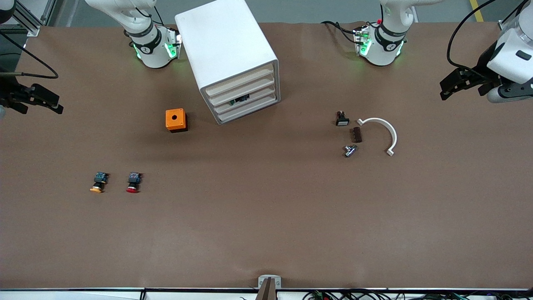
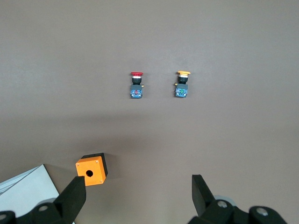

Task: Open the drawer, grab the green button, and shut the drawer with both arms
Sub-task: 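Move the left gripper toward the white cabinet drawer handle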

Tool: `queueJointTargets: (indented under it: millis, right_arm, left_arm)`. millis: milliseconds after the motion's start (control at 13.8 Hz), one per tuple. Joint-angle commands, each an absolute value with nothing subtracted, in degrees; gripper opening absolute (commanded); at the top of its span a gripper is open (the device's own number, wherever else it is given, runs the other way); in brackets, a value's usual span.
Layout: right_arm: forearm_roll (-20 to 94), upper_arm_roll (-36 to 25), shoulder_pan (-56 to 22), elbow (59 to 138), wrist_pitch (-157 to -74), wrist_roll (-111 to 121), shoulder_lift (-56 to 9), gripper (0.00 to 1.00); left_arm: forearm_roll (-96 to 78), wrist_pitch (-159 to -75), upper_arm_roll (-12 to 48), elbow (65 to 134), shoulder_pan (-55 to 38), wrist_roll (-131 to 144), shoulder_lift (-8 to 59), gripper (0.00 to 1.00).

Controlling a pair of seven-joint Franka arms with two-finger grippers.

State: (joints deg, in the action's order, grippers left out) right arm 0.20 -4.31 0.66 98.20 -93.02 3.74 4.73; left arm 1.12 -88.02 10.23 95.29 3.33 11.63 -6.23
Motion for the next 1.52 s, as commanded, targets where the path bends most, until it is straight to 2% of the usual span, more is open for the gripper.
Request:
queueJointTargets:
  millis: [0,363,653,870,1451]
  right_arm:
    - [1.0,-4.5,0.5,99.8,-93.5,4.3,6.5,1.00]
    - [1.0,-4.5,0.4,99.8,-93.5,4.3,6.5,1.00]
    - [1.0,-4.5,0.3,99.8,-93.4,4.2,6.4,1.00]
    - [1.1,-4.5,0.4,99.6,-93.3,4.0,6.4,1.00]
    - [1.1,-4.4,0.2,98.6,-92.9,3.3,6.2,1.00]
  left_arm:
    - [0.6,-87.2,10.5,94.1,4.0,10.6,-5.8,1.00]
    - [0.9,-87.2,10.5,93.9,4.2,10.1,-5.0,1.00]
    - [1.1,-87.4,10.8,93.5,3.6,10.5,-0.2,1.00]
    - [0.4,-91.7,11.1,94.3,3.3,12.1,3.7,1.00]
    - [-4.0,-100.7,11.5,93.9,-7.4,53.5,19.1,1.00]
